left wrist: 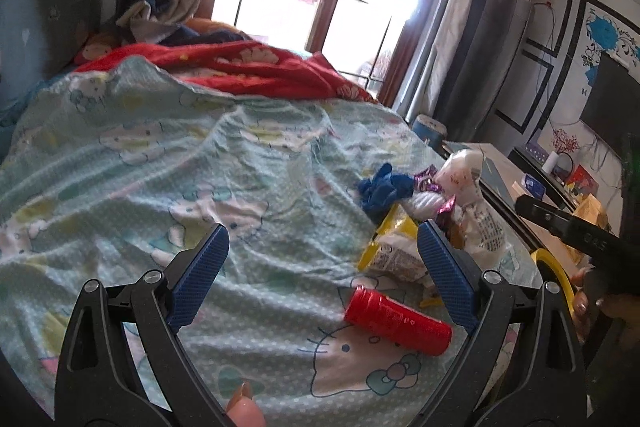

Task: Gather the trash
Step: 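Grasp the red cylindrical can with the left tool while the right tool grasps the white printed bag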

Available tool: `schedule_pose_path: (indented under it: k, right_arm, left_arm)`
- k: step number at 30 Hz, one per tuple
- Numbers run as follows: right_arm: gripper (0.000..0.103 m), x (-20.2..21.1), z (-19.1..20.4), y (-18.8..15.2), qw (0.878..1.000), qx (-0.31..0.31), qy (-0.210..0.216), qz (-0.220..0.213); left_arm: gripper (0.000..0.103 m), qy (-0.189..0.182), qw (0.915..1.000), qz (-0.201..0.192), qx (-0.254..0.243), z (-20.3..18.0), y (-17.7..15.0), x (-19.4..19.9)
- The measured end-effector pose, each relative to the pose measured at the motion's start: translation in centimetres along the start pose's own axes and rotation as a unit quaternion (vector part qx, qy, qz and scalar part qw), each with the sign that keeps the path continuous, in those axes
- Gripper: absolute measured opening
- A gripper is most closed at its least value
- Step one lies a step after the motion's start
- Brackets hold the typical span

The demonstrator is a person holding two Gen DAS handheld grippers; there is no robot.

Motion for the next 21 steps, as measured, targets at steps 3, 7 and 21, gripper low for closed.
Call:
schedule_pose_path:
  k: [3, 7, 21]
  right_arm:
    - [0.086, -1.4, -0.4, 0.0, 1.0, -0.005, -0.004, 0.014]
    - [0.086, -2.9, -0.8, -0.2, 0.999, -0.004, -0.007, 0.031]
    - [0.086, -6.7, -3.3, -1.1, 0.997, -0.044, 0.008, 0.065]
  left_arm:
    - [0.087, -0.003, 0.9999, 0.015, -0.001, -0.2, -0.6, -0.9]
    - [0.084, -0.014, 0.9992, 0.037, -0.005, -0.8, -1.4, -2.2]
    - [0.063, -0.068, 0.9903, 0.12, 0.014, -3.8, -4.3, -5.5]
Point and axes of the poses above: each gripper's, at about its wrist camera, not at the fingertips, and x roughly against the way its jaws point, z to its left, y to its top, the point moved 5 cm from there along -x, roughly the way its jaws point, and after that the axes turned 13 degrees about z, right-handed, at the moved point
